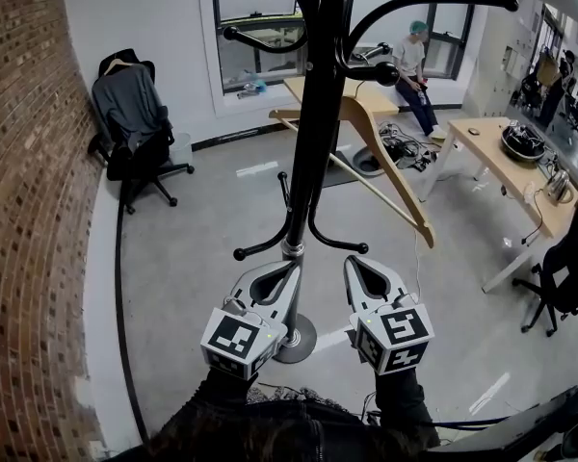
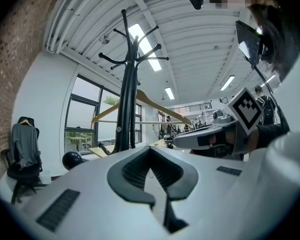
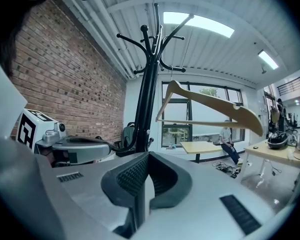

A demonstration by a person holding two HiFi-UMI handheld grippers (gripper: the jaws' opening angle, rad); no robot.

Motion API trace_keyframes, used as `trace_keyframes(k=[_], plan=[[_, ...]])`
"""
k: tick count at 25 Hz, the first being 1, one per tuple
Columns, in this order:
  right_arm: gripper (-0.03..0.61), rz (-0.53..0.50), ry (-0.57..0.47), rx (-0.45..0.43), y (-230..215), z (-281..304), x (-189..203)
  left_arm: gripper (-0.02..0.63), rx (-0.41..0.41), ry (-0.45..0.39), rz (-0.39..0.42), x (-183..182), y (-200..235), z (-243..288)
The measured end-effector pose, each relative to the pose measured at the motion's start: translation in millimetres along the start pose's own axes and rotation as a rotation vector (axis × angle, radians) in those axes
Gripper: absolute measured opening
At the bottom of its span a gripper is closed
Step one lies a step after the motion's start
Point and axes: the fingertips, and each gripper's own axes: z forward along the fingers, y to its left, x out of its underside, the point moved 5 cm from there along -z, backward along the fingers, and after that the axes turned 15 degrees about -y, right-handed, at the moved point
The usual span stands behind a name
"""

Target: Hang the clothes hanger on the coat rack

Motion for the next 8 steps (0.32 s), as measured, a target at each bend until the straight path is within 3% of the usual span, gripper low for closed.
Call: trace_keyframes(k=[8], plan=[[0.009,-0.027,0.011,-0.038,4.8,-2.0,1.1,0.008,0.033,0.04,-0.011,11.6,-12.3,-3.4]])
